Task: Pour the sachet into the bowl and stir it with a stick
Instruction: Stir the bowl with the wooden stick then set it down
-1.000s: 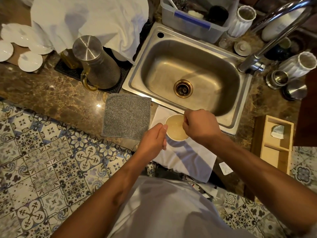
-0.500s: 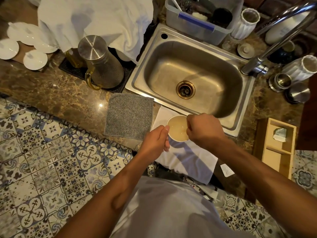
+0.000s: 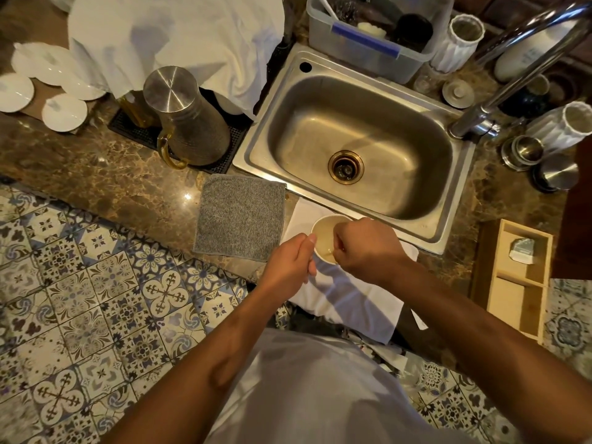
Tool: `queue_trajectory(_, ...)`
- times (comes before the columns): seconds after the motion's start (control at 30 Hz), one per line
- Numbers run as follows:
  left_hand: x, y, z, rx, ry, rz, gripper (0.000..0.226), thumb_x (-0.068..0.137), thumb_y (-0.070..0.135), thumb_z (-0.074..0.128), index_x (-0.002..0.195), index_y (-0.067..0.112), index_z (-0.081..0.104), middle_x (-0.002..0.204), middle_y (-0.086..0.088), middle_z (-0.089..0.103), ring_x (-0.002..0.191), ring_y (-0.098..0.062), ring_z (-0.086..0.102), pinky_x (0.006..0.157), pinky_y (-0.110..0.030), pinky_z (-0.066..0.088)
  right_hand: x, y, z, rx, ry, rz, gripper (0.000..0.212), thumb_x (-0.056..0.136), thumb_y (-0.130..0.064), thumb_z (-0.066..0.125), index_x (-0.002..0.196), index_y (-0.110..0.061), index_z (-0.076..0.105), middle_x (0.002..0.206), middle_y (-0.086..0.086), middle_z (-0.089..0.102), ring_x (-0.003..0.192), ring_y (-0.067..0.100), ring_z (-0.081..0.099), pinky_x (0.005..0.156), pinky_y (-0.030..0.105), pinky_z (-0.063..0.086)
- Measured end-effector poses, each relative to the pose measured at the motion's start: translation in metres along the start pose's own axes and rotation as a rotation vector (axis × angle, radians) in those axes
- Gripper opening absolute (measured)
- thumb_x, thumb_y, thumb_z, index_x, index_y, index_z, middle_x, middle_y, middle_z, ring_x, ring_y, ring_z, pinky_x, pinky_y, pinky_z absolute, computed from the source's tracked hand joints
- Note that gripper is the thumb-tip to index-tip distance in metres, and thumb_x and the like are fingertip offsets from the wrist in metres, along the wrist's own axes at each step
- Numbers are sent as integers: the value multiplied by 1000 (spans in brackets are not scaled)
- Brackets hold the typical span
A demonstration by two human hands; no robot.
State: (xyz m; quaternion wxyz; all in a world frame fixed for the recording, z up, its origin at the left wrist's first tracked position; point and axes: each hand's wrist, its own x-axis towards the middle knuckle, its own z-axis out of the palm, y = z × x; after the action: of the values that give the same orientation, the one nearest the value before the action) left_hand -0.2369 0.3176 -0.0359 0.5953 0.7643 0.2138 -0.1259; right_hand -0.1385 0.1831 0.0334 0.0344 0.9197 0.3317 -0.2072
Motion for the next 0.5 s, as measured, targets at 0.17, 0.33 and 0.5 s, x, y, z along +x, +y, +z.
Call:
queue_trajectory(0.17,1,0,1,-24,-4,-10,44,108,39,38,84,9,58,68,-13,69,54,-16,60,69,-47,55,-2,9,-11,-126,50,73,32,93,-26,59,124,-16,58,106,9,73,93,32,70,64,30,34)
queue_trajectory(0.33,1,0,1,-38,-10,-15,44,109,38,38,85,8,58,68,-14,69,55,-18,61,68,-45,55,7,4,-6,-84,108,86,28,96,-29,56,121,-15,58,103,11,75,89,34,70,63,31,32)
queue_trajectory(0.5,1,1,1,-55,-10,-7,44,109,35,38,86,3,58,69,-18,69,52,-15,60,63,-33,52,3,-6,5,40,79,31,26,100,-35,50,116,-18,63,102,6,74,92,27,69,66,27,32)
